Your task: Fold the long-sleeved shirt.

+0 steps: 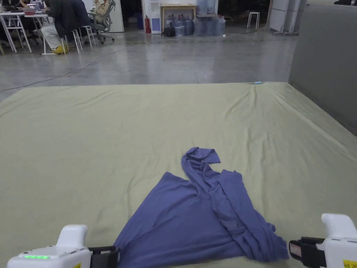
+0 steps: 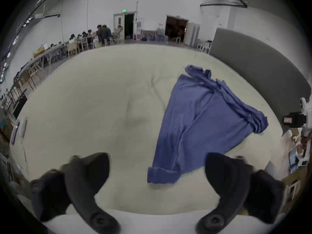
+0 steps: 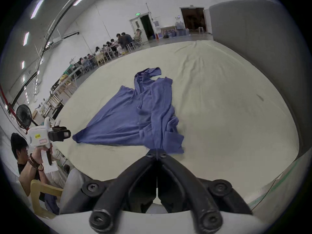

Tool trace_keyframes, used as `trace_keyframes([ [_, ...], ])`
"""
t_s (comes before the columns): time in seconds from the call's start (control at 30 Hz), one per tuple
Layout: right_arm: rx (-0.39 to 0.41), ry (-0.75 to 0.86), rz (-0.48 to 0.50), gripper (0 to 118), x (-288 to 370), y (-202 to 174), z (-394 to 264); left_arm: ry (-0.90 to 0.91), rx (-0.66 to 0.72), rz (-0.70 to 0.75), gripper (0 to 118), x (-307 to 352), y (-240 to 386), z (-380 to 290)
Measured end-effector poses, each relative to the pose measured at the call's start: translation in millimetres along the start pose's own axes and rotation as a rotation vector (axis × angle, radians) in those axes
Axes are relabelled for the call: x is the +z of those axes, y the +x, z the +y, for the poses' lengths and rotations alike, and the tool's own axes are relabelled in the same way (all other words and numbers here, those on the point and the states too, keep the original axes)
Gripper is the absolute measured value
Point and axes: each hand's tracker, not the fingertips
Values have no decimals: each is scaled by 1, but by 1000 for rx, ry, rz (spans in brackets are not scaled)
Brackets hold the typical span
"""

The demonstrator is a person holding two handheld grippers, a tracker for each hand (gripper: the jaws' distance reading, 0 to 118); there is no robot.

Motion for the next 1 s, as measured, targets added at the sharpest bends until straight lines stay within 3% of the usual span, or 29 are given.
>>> trace_keyframes([
  [0.13,39,-28,-36,0,-6,2,-1,-8,5,-31,112,-13,7,-8],
  [0.2,34,-42,-36,0,-11,6,0,-38,-3,-37,100,-25,8,-15],
  [0.23,30,-47,-35,0,-13,8,1,-50,-8,-31,64,-29,9,-16],
  [0.27,28,-52,-33,0,-15,9,8,-64,-21,-23,20,-33,10,-16],
  [0.3,28,-57,-35,0,-19,11,12,-71,-31,-18,1,-35,12,-18],
  [0.53,116,-59,-28,0,-66,6,99,-52,-38,-46,1,-31,10,-15],
  [0.7,204,-67,27,2,-146,-11,200,-57,-26,-61,1,-31,8,-10],
  [0.8,261,-125,42,82,-208,-19,250,-75,-4,-63,1,-31,10,-6],
  [0.83,288,-141,28,92,-227,-22,260,-77,2,-66,1,-31,10,-6],
  [0.93,381,-218,-40,92,-281,-32,280,-86,15,-67,1,-28,12,-2],
  [1.0,400,-242,-22,92,-310,-39,287,-89,30,-70,1,-28,12,2],
])
